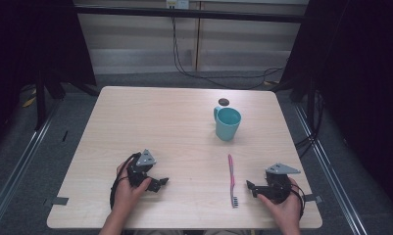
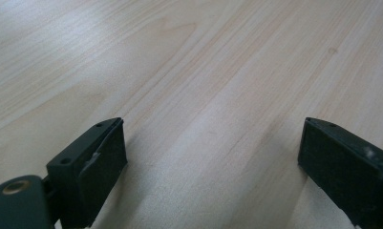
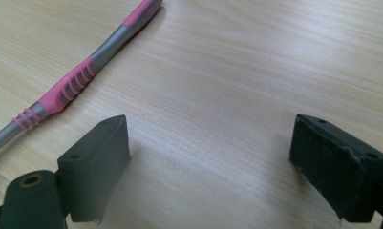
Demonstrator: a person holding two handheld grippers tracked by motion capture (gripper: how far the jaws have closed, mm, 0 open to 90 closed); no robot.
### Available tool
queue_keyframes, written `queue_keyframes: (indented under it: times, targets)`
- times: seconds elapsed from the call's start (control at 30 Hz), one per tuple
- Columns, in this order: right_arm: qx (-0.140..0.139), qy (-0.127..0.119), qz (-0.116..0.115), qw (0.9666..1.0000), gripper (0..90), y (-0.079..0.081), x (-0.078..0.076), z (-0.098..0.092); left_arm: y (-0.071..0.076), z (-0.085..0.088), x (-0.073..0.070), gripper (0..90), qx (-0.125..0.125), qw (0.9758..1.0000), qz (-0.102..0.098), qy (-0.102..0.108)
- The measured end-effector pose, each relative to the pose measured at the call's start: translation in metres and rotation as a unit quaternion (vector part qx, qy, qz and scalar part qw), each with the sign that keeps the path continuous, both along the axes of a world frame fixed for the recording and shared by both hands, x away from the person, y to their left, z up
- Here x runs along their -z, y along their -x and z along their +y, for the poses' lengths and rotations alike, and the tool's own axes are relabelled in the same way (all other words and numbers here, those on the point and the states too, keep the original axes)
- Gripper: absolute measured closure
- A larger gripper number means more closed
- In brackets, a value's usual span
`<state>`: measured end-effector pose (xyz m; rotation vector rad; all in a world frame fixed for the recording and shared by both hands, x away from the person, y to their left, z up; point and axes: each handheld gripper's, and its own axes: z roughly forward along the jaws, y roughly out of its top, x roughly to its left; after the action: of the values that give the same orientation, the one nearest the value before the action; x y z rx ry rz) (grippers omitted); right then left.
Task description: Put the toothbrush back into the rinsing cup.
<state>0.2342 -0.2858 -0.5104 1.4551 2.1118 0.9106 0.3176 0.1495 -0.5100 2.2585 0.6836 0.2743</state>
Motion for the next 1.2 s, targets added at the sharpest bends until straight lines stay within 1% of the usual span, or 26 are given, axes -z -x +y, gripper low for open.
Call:
queue_keyframes:
  times: [0.13, 0.17, 0.27, 0.3, 0.33, 0.37, 0.4, 0.47, 0.53, 0.57, 0.6, 0.63, 0.67, 0.7, 0.73, 0.8, 0.87, 1.0, 1.03, 1.07, 1.13, 1.17, 1.2]
  targets:
    - [0.003, 0.002, 0.0, 1.0, 13.7, -0.001, 0.0, 0.001, 0.0, 0.0, 0.0, 8.8, 0.001, 1.0, 0.001, 0.001]
    - [0.004, 0.005, 0.01, 0.9999, 14.3, -0.003, -0.002, 0.002, 0.0, 0.0, 0.0, 8.9, 0.001, 1.0, 0.001, 0.001]
    - [0.008, 0.009, 0.022, 0.9997, 19.3, -0.005, -0.005, 0.002, 0.0, 0.0, 0.0, 8.8, 0.001, 1.0, 0.001, 0.001]
    - [0.006, 0.009, 0.025, 0.9996, 20.8, -0.007, -0.006, 0.002, 0.0, 0.0, 0.0, 8.8, 0.001, 1.0, 0.001, 0.001]
    - [0.005, 0.007, 0.03, 0.9995, 22.0, -0.008, -0.008, 0.001, 0.0, 0.0, 0.0, 8.8, 0.001, 1.0, 0.001, 0.001]
    - [0.005, 0.007, 0.03, 0.9995, 22.0, -0.008, -0.008, 0.001, 0.0, 0.0, 0.0, 8.9, 0.001, 1.0, 0.001, 0.001]
    - [0.005, 0.005, 0.033, 0.9994, 23.9, -0.01, -0.012, 0.002, 0.0, 0.0, 0.0, 8.8, 0.001, 1.0, 0.001, 0.001]
    - [0.0, 0.005, 0.032, 0.9995, 25.5, -0.011, -0.015, 0.002, 0.0, 0.0, 0.0, 8.8, 0.001, 1.0, 0.001, 0.001]
    - [-0.01, 0.001, 0.044, 0.999, 29.0, -0.016, -0.026, 0.007, 0.0, 0.0, 0.0, 8.8, 0.001, 1.0, 0.001, 0.001]
    - [-0.01, 0.001, 0.044, 0.999, 29.0, -0.016, -0.026, 0.007, 0.0, 0.0, 0.0, 8.8, 0.001, 1.0, 0.001, 0.001]
    - [-0.02, 0.005, 0.049, 0.9986, 32.0, -0.019, -0.033, 0.012, 0.0, 0.0, 0.0, 8.8, 0.001, 1.0, 0.001, 0.001]
    - [-0.02, 0.005, 0.049, 0.9986, 32.0, -0.019, -0.033, 0.012, 0.0, 0.0, 0.0, 8.8, 0.001, 1.0, 0.001, 0.001]
    - [-0.03, 0.008, 0.053, 0.9981, 34.8, -0.022, -0.039, 0.018, 0.0, 0.0, 0.0, 8.8, 0.001, 1.0, 0.001, 0.001]
    - [-0.03, 0.008, 0.053, 0.9981, 34.8, -0.022, -0.039, 0.018, 0.0, 0.0, 0.0, 8.8, 0.001, 1.0, 0.001, 0.001]
    - [-0.037, 0.009, 0.059, 0.9975, 36.0, -0.025, -0.043, 0.022, 0.0, 0.0, 0.0, 8.8, 0.001, 1.0, 0.001, 0.001]
    - [-0.042, 0.006, 0.065, 0.997, 38.4, -0.027, -0.045, 0.026, 0.0, 0.0, 0.0, 8.8, 0.001, 1.0, 0.001, 0.001]
    - [-0.043, 0.005, 0.067, 0.9968, 38.5, -0.028, -0.046, 0.028, 0.0, 0.0, 0.0, 8.8, 0.001, 1.0, 0.001, 0.001]
    - [-0.044, -0.001, 0.06, 0.9972, 40.5, -0.03, -0.048, 0.034, 0.0, 0.0, 0.0, 8.8, 0.001, 1.0, 0.001, 0.001]
    - [-0.045, -0.003, 0.058, 0.9973, 43.7, -0.03, -0.048, 0.036, 0.0, 0.0, 0.0, 8.8, 0.001, 1.0, 0.001, 0.001]
    - [-0.047, -0.007, 0.07, 0.9964, 47.7, -0.031, -0.049, 0.04, 0.0, 0.0, 0.0, 8.8, 0.001, 1.0, 0.001, 0.001]
    - [-0.034, -0.013, 0.095, 0.9948, 50.8, -0.031, -0.05, 0.044, 0.0, 0.0, 0.0, 8.8, 0.001, 1.0, 0.001, 0.001]
    - [-0.034, -0.013, 0.095, 0.9948, 50.8, -0.031, -0.05, 0.044, 0.0, 0.0, 0.0, 8.8, 0.001, 1.0, 0.001, 0.001]
    - [-0.028, -0.017, 0.113, 0.993, 51.7, -0.032, -0.05, 0.048, 0.0, 0.0, 0.0, 8.8, 0.001, 1.0, 0.001, 0.001]
